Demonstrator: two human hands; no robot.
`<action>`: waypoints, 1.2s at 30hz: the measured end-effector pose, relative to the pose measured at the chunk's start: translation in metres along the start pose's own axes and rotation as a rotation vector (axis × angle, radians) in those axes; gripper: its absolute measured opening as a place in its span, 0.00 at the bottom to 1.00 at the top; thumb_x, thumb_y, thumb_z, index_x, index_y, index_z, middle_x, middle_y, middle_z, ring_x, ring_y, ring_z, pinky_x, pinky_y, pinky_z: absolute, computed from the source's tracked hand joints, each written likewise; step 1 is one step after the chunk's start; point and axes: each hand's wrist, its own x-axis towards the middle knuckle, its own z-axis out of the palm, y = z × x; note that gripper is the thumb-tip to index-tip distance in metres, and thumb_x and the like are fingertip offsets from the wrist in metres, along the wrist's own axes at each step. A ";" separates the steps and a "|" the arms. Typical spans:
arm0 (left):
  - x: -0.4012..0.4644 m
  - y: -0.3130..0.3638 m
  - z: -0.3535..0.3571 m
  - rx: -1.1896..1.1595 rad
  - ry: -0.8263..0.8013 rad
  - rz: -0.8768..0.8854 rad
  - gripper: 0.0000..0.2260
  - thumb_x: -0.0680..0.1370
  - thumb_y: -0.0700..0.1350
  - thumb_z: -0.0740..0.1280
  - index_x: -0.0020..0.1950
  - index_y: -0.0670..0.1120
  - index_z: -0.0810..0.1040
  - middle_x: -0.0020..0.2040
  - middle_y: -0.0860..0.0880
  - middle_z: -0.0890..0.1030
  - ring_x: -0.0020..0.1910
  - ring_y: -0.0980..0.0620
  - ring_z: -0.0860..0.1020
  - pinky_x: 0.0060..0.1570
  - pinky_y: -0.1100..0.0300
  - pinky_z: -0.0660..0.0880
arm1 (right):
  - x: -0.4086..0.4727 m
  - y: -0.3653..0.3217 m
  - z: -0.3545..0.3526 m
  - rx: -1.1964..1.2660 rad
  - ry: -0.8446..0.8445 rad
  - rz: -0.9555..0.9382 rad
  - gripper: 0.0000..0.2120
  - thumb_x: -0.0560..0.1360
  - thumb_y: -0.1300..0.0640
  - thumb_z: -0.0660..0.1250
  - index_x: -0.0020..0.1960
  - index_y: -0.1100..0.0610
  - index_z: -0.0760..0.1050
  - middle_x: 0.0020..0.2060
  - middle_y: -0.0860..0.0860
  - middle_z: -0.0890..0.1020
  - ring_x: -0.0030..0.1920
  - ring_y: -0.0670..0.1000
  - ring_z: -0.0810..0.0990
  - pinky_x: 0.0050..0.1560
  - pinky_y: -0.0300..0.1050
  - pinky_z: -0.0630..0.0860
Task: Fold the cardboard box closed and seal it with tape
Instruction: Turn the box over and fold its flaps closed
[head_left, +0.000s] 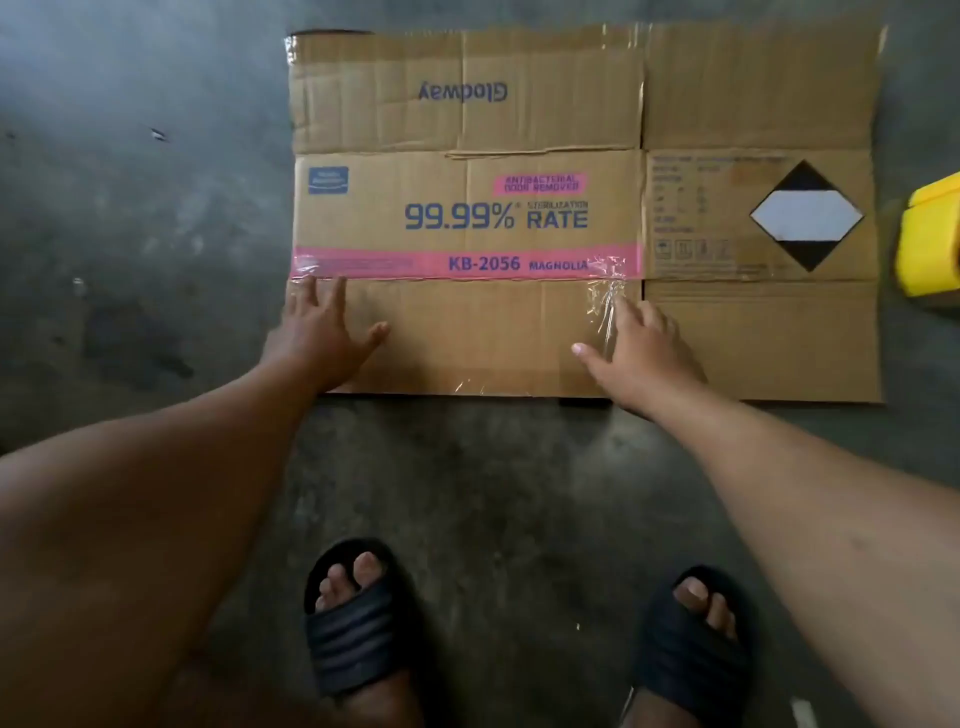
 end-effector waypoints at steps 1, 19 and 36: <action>0.005 -0.005 0.009 -0.006 0.021 -0.019 0.42 0.74 0.71 0.60 0.81 0.53 0.49 0.81 0.44 0.50 0.78 0.38 0.54 0.68 0.35 0.64 | 0.003 0.003 0.010 0.008 0.037 0.003 0.39 0.73 0.35 0.61 0.76 0.53 0.54 0.73 0.58 0.60 0.71 0.61 0.60 0.67 0.56 0.63; -0.007 -0.042 0.038 -0.198 0.152 -0.110 0.45 0.69 0.70 0.70 0.80 0.58 0.54 0.72 0.33 0.64 0.71 0.33 0.63 0.70 0.43 0.64 | 0.010 0.003 0.019 0.305 0.175 0.043 0.37 0.69 0.37 0.67 0.74 0.49 0.62 0.63 0.61 0.70 0.65 0.62 0.65 0.66 0.49 0.62; -0.019 0.016 -0.166 -0.276 0.620 0.115 0.34 0.71 0.72 0.55 0.67 0.51 0.71 0.57 0.35 0.77 0.56 0.33 0.77 0.54 0.43 0.74 | 0.018 -0.007 -0.180 0.638 0.475 -0.303 0.37 0.66 0.41 0.71 0.73 0.45 0.65 0.68 0.49 0.73 0.67 0.49 0.72 0.67 0.48 0.68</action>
